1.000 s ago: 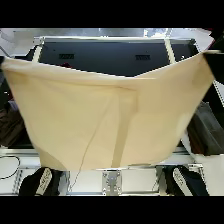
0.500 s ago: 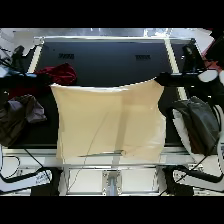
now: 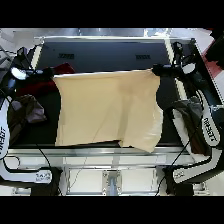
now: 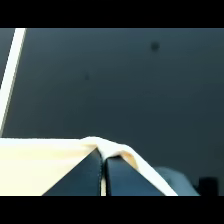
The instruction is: Fold the shirts.
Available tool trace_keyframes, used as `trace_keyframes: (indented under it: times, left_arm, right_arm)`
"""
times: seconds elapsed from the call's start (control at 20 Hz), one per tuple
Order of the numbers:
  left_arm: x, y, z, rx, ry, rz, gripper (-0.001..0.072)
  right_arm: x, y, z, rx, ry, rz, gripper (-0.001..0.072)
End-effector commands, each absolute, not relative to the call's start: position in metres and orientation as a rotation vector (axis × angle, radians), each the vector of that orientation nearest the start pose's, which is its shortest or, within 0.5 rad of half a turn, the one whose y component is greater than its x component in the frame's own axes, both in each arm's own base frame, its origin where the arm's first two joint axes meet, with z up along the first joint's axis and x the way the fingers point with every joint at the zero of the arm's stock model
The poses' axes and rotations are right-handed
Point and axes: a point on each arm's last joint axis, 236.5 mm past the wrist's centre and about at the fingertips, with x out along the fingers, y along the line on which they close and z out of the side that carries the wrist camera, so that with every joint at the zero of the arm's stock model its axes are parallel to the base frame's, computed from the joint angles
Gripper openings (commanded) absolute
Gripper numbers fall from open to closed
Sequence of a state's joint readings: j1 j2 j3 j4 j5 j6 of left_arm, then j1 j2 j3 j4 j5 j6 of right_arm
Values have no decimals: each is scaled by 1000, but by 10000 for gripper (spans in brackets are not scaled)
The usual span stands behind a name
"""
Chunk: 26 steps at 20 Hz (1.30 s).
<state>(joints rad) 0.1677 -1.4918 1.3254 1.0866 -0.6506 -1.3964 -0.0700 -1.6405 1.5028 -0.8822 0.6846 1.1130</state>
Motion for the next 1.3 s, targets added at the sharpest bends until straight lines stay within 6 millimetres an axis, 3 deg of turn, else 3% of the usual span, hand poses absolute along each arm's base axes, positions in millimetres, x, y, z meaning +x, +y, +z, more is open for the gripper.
trace_keyframes:
  times: [0.0, 0.1, 0.2, 0.35, 0.45, 0.55, 0.7, 0.95, 1.25]
  left_arm:
    - [545, 27, 65, -370, 709, -23, 10]
    - [542, 17, 65, -365, 735, -48, 10]
    - [533, 2, 55, -362, 796, -84, 10]
    - [509, -12, 37, -343, 927, -128, 10]
    - [488, -7, 20, -282, 1032, -125, 10]
    - [474, 10, 4, -233, 1103, -58, 10]
    - [462, 15, -16, -221, 1163, -32, 11]
    - [454, -3, -60, -212, 1267, -60, 11]
    - [452, -4, -73, -214, 1297, -62, 12]
  right_arm:
    - [590, 49, 94, 182, 659, 296, 12]
    - [580, 55, 89, 192, 717, 323, 12]
    - [557, 59, 59, 178, 862, 347, 12]
    - [510, 47, 8, 133, 1113, 318, 11]
    - [487, 38, -10, 98, 1208, 298, 11]
    - [474, 39, -20, 105, 1244, 300, 11]
    - [467, 39, -35, 115, 1270, 294, 12]
    - [456, 39, -53, 139, 1306, 278, 12]
    - [431, 41, -80, 163, 1397, 278, 19]
